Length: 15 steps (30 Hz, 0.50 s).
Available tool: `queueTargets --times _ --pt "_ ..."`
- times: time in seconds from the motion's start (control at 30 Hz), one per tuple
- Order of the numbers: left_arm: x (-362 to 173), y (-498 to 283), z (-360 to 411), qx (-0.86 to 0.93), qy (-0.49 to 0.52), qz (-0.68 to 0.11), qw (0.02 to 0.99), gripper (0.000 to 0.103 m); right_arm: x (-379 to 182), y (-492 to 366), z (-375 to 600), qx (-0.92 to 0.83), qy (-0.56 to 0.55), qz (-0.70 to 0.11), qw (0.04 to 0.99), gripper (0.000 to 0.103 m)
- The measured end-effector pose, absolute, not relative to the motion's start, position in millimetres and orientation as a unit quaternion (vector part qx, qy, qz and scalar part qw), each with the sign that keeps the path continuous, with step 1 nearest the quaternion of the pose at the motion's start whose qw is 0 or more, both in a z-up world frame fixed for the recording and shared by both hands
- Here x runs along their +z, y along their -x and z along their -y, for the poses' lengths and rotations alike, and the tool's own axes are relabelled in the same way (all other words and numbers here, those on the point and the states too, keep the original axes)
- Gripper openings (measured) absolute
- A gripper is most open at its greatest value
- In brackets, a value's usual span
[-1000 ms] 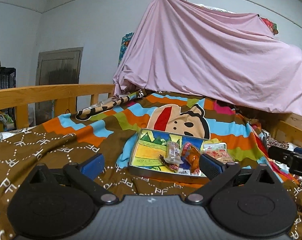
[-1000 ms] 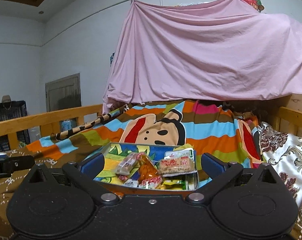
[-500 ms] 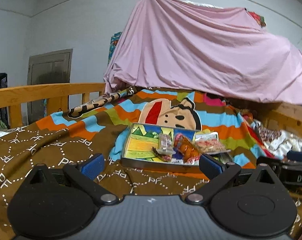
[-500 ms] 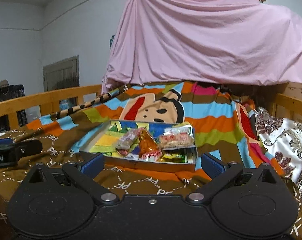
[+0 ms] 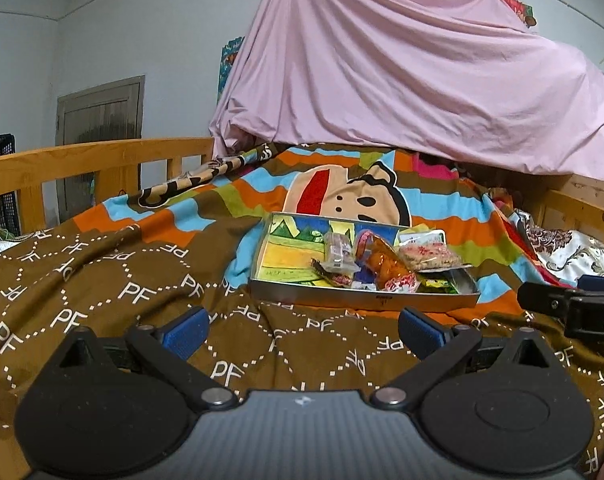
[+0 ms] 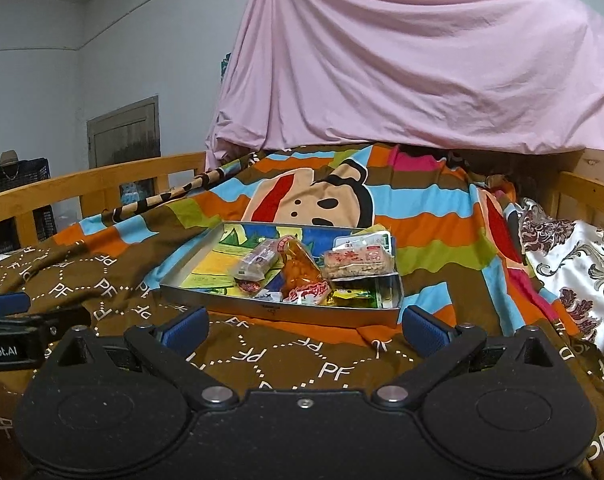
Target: Organize snacks
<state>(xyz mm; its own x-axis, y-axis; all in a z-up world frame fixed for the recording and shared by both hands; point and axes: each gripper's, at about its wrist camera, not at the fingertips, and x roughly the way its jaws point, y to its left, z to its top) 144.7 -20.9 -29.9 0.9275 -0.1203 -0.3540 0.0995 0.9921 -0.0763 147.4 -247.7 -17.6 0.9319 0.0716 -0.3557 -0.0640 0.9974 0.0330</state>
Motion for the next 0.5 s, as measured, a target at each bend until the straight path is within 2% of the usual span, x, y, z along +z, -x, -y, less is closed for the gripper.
queueTargets --times 0.5 --pt "-32.0 -143.7 21.2 -0.051 0.027 -0.185 0.981 0.103 -18.7 -149.6 245.1 0.038 -0.001 -0.187 0.982 0.102"
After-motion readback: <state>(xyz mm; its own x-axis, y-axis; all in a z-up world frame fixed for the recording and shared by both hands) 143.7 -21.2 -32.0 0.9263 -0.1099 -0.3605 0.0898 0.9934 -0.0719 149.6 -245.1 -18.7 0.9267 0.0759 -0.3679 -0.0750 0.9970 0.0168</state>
